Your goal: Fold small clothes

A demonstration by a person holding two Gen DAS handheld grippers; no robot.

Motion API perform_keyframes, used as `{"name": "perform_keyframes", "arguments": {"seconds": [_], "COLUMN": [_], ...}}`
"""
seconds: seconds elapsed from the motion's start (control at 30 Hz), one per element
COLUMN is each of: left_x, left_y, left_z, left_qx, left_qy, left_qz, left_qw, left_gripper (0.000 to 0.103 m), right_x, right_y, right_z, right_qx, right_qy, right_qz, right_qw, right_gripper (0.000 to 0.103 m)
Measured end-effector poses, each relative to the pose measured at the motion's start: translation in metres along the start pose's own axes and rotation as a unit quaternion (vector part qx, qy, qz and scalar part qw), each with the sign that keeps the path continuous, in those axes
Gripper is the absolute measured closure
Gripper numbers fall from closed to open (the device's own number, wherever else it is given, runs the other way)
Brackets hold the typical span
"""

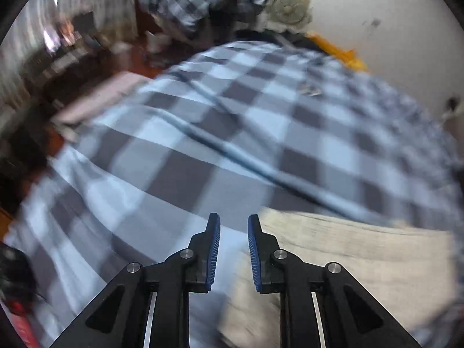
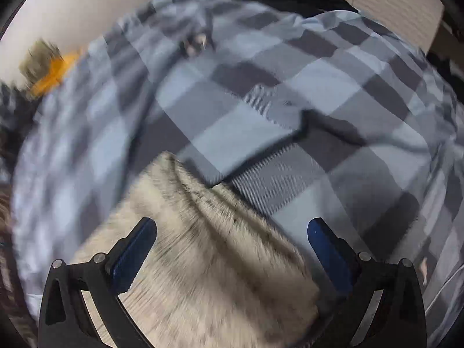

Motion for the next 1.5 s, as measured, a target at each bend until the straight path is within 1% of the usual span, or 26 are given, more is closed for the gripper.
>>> {"name": "perform_keyframes", "arguments": {"seconds": [0.03, 0.07, 0.1, 0.17, 0.23, 0.27, 0.3, 0.33, 0.4, 0.47, 0.5, 0.57, 0.63, 0.7, 0.77, 0.8, 0.87, 0.93, 1.0, 1.07, 1.13, 1.2, 1.23, 1.3, 1.4, 1.5], "left_x": [-0.001, -0.002, 0.0, 0.013, 0.029, 0.037, 0.042, 0.046, 0.054, 0.061, 0.065, 0.068, 0.072, 0.072, 0.074, 0.076, 0.08, 0.085, 0.086, 0.086, 0.082, 0.077, 0.074, 0.071, 0.068, 0.065], "left_y": [0.01, 0.02, 0.029, 0.043, 0.058, 0.059, 0.064, 0.069, 0.076, 0.082, 0.084, 0.083, 0.078, 0.075, 0.074, 0.076, 0.079, 0.074, 0.066, 0.061, 0.058, 0.051, 0.047, 0.039, 0.032, 0.03], "left_z": [0.005, 0.012, 0.02, 0.038, 0.063, 0.071, 0.082, 0.091, 0.104, 0.109, 0.111, 0.109, 0.109, 0.109, 0.109, 0.11, 0.113, 0.115, 0.116, 0.113, 0.108, 0.104, 0.104, 0.103, 0.103, 0.1], "left_qx": [-0.013, -0.022, -0.024, -0.025, -0.044, -0.054, -0.062, -0.065, -0.058, -0.046, -0.041, -0.033, -0.036, -0.036, -0.027, -0.012, 0.011, 0.002, -0.012, -0.012, -0.018, -0.041, -0.052, -0.068, -0.08, -0.069], "left_qy": [0.005, 0.002, -0.01, -0.036, -0.058, -0.065, -0.077, -0.089, -0.116, -0.136, -0.142, -0.145, -0.146, -0.143, -0.143, -0.149, -0.165, -0.181, -0.193, -0.198, -0.19, -0.178, -0.171, -0.165, -0.157, -0.157], "left_qz": [0.028, 0.045, 0.055, 0.078, 0.126, 0.135, 0.141, 0.139, 0.123, 0.101, 0.092, 0.068, 0.031, 0.031, 0.043, 0.054, 0.059, 0.052, 0.025, 0.001, -0.013, -0.012, -0.004, 0.005, -0.004, -0.051], "left_qw": [0.9995, 0.9988, 0.9982, 0.996, 0.9894, 0.9872, 0.9851, 0.9842, 0.9839, 0.9844, 0.9847, 0.9865, 0.9881, 0.9886, 0.9884, 0.9873, 0.9844, 0.9821, 0.9808, 0.9801, 0.9815, 0.9831, 0.9839, 0.984, 0.9843, 0.9839], "left_gripper": [0.083, 0.074, 0.048, 0.001, 0.0, 0.0, 0.0, 0.0, 0.0, 0.0, 0.0, 0.0, 0.0, 0.0, 0.0, 0.0, 0.0, 0.0, 0.0, 0.0, 0.0, 0.0, 0.0, 0.0, 0.0, 0.0], "right_x": [-0.002, -0.006, -0.013, -0.026, -0.033, -0.038, -0.043, -0.049, -0.058, -0.054, -0.051, -0.039, -0.02, -0.003, 0.003, 0.004, 0.006, 0.01, 0.013, 0.021, 0.029, 0.038, 0.04, 0.044, 0.043, 0.036], "right_y": [0.019, 0.032, 0.049, 0.081, 0.104, 0.114, 0.119, 0.112, 0.116, 0.118, 0.123, 0.131, 0.127, 0.113, 0.098, 0.09, 0.081, 0.075, 0.07, 0.064, 0.053, 0.039, 0.032, 0.023, 0.007, -0.015], "right_z": [0.006, 0.014, 0.022, 0.044, 0.069, 0.082, 0.092, 0.094, 0.108, 0.111, 0.115, 0.119, 0.119, 0.118, 0.119, 0.117, 0.113, 0.107, 0.101, 0.095, 0.089, 0.086, 0.084, 0.08, 0.074, 0.072], "right_qx": [0.009, 0.017, 0.027, 0.044, 0.053, 0.048, 0.03, 0.011, -0.031, -0.053, -0.061, -0.057, -0.053, -0.086, -0.135, -0.154, -0.162, -0.158, -0.158, -0.158, -0.168, -0.186, -0.192, -0.192, -0.194, -0.215], "right_qy": [0.001, 0.008, 0.027, 0.078, 0.126, 0.154, 0.186, 0.21, 0.262, 0.287, 0.292, 0.277, 0.243, 0.185, 0.145, 0.128, 0.1, 0.074, 0.045, 0.009, -0.032, -0.073, -0.092, -0.121, -0.134, -0.124], "right_qz": [-0.027, -0.049, -0.076, -0.111, -0.129, -0.136, -0.141, -0.141, -0.12, -0.096, -0.097, -0.115, -0.129, -0.143, -0.155, -0.156, -0.149, -0.135, -0.136, -0.146, -0.153, -0.163, -0.168, -0.168, -0.144, -0.119], "right_qw": [1.0, 0.999, 0.996, 0.99, 0.982, 0.977, 0.972, 0.967, 0.957, 0.952, 0.95, 0.952, 0.96, 0.969, 0.968, 0.967, 0.97, 0.975, 0.977, 0.977, 0.973, 0.966, 0.963, 0.959, 0.961, 0.961], "right_gripper": [0.001, 0.001, 0.001, 0.001, 0.001, 0.001, 0.001, 0.001, 0.001, 0.001, 0.001, 0.001, 0.001, 0.001, 0.001, 0.001, 0.001, 0.001, 0.001, 0.001, 0.001, 0.001, 0.001, 0.001, 0.001, 0.001]}}
Point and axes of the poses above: each gripper's, at about its wrist camera, not at the fingertips, and y roughly against the way its jaws point, x to its right, z to its underside, the point moved 2 cm from there along -y, roughly the way its jaws point, and after that the axes turned 9 degrees about -z, right-handed, at the moved point
